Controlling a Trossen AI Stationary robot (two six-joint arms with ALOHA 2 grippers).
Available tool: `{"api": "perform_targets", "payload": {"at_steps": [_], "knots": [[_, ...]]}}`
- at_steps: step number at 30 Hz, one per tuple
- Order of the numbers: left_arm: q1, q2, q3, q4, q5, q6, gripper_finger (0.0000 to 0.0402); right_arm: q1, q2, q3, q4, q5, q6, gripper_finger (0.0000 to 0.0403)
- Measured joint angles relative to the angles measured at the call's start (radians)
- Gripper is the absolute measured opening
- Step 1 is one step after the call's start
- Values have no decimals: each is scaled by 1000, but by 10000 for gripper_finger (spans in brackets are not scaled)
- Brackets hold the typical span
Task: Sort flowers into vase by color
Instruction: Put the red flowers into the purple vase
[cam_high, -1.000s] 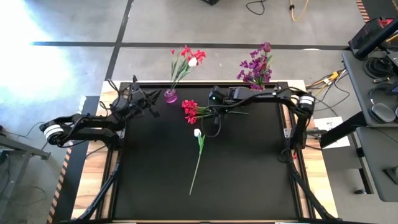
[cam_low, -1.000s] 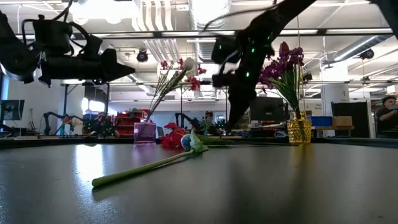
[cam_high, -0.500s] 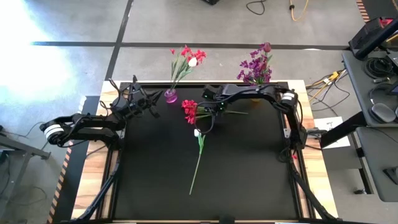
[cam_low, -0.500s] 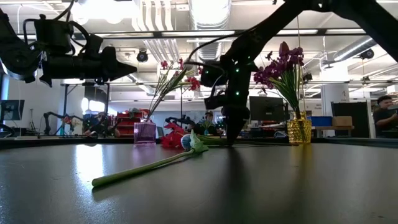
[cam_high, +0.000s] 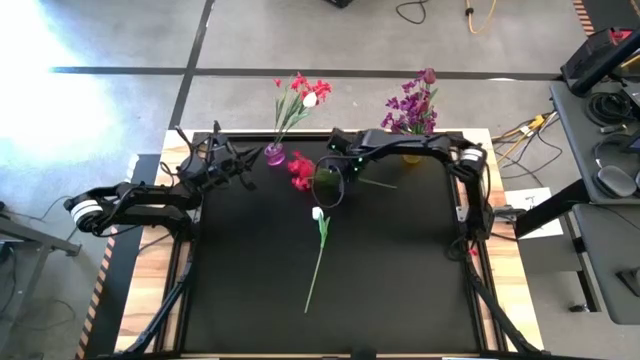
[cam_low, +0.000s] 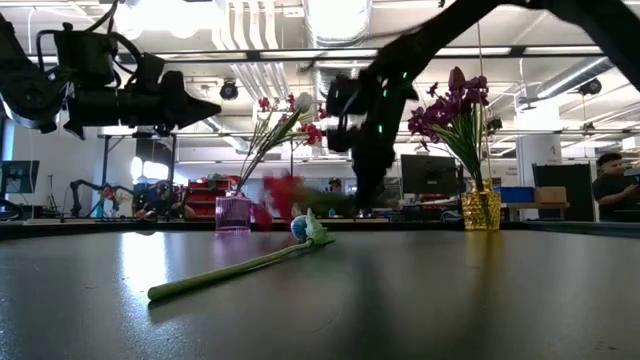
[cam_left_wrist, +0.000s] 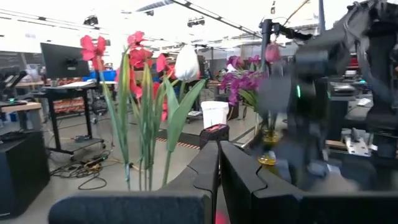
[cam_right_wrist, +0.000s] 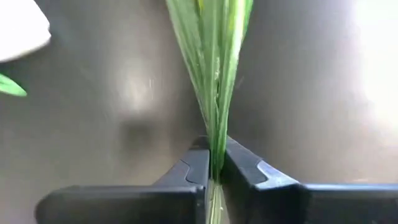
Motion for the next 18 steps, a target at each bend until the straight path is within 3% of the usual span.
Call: {"api": "perform_targets", "payload": {"at_steps": [7,14,18], "knots": [[0,0,0,34,57,-33,0,8,-174,-65,195,-7,53,26],[0,-2,0,77,200,-62,0,66,-345,-321,804,-10,138,27],[-1,-2,0,85,216,-70,0,105,-376,-439,1239,-3,194,28]]}}
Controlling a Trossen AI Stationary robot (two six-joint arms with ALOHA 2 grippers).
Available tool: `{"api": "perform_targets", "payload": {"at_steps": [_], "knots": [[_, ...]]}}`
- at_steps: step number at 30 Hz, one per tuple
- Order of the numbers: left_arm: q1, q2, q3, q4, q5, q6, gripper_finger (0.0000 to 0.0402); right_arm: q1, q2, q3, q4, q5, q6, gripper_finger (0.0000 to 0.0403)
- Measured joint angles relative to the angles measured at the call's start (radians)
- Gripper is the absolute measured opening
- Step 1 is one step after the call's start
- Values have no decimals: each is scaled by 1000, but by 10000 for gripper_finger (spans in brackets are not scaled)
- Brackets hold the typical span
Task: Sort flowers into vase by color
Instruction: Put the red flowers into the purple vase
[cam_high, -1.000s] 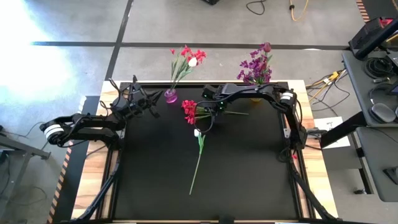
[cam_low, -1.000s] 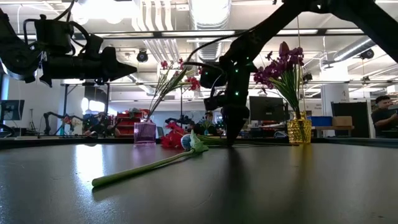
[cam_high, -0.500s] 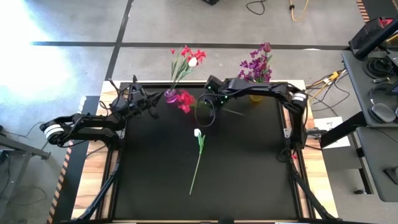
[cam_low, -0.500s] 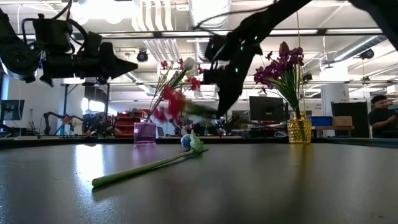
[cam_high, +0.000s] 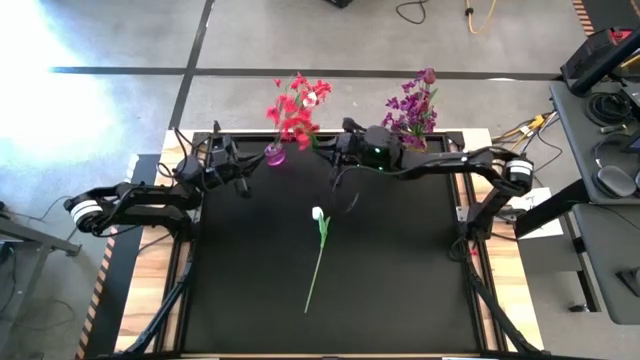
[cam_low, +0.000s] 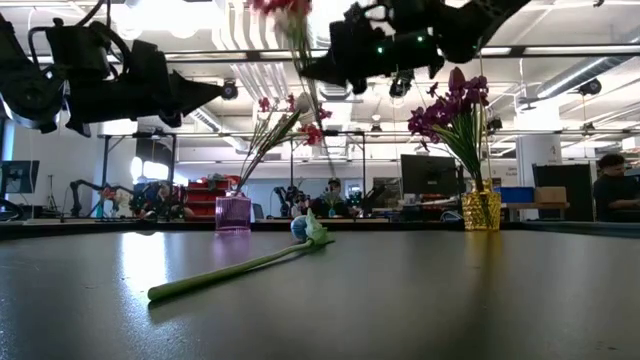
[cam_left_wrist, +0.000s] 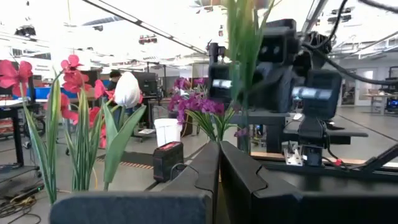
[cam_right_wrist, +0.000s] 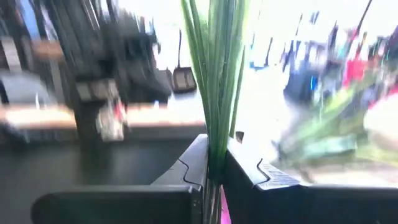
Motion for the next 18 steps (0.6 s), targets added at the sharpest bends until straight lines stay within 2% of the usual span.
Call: {"api": "perform_targets", "payload": {"at_steps": [4,8,15,18], "knots": [[1,0,0,6,0,0,0,28,35,-40,264,13,48,28],[1,0,0,7,-18,14,0,66,112,-12,423,128,38,28],[1,-40,-18,19,-147,35,0,121,336,196,540,320,-48,28],[1,-75,-57,85,-221,57,0,130,441,319,547,399,-98,28]]}}
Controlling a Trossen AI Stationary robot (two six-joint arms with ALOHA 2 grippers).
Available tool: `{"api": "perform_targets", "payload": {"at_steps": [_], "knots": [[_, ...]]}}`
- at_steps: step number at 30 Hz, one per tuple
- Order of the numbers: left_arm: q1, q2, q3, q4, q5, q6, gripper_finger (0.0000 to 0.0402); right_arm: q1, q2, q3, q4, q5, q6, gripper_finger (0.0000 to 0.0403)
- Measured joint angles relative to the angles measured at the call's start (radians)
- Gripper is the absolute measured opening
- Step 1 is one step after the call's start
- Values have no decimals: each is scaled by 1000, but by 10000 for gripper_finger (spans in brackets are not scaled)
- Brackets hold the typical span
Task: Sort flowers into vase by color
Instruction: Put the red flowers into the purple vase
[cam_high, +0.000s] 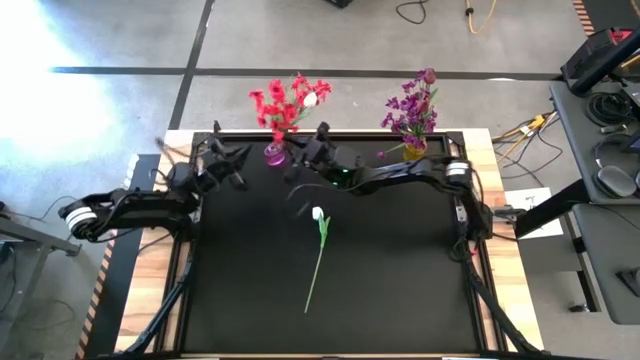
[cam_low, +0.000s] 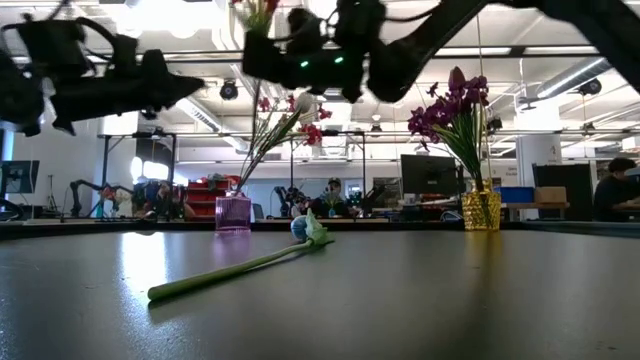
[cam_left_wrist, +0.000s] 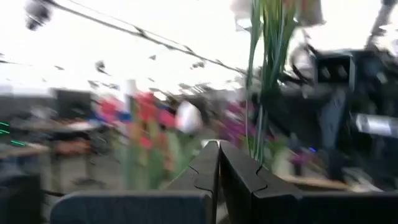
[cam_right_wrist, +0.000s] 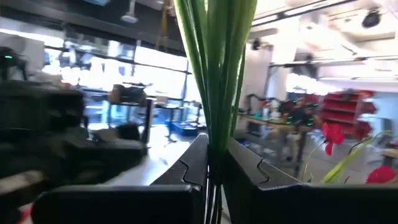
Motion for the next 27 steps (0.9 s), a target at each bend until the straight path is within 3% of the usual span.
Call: {"api": "perform_targets", "payload": {"at_steps": [3,14,20,27], "knots": [[1,-42,-35,63,-86,21,0,1,103,117,18,30,-40,28],[1,-117,-36,-9,-93,40,0,3,361,462,36,104,-206,28],[1,-120,-36,-7,-93,41,0,-3,433,580,-40,127,-244,28],[1,-120,-36,-7,-93,41,0,-26,442,592,-60,128,-246,28]]}}
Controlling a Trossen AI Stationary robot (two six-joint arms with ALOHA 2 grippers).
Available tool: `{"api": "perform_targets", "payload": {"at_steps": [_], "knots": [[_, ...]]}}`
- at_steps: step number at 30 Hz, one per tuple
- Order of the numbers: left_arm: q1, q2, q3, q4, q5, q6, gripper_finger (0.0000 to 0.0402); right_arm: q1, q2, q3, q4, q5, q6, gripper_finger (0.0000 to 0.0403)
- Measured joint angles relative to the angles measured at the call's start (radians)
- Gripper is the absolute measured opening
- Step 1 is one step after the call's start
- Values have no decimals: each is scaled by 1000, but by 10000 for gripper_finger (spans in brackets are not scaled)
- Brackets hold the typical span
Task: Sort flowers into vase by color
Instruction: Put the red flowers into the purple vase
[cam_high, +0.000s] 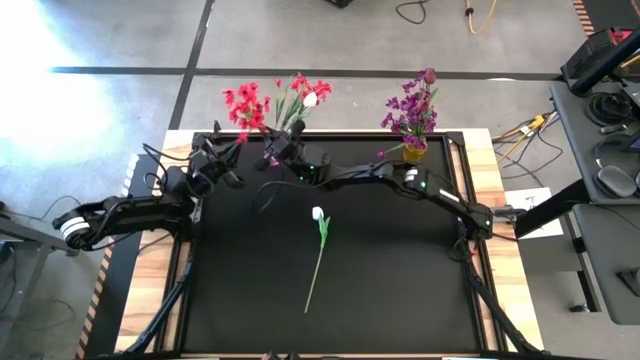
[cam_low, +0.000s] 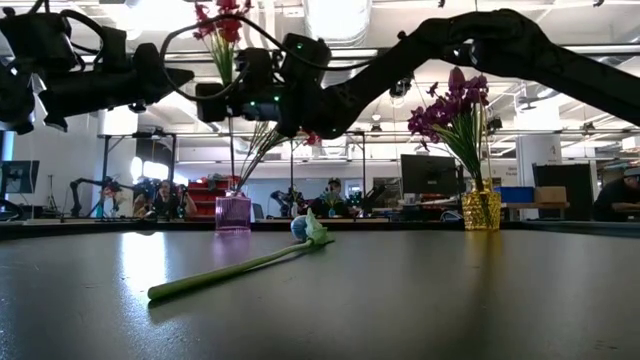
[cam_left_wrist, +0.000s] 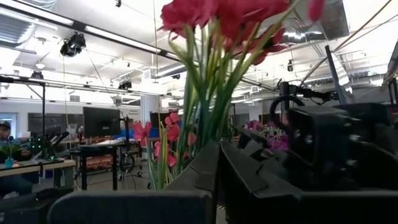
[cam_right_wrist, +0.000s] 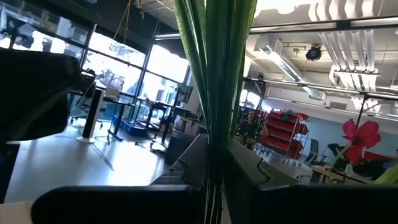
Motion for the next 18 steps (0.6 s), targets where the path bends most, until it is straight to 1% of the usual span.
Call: {"api": "perform_targets", "payload": {"at_steps": [10,15,18], "knots": [[0,0,0,0,0,0,0,-19,0,0,-13,-4,34,28],[0,0,0,0,0,0,0,-19,0,-1,-75,-8,75,28],[0,0,0,0,0,0,0,-20,0,-1,-82,-8,89,28]]}}
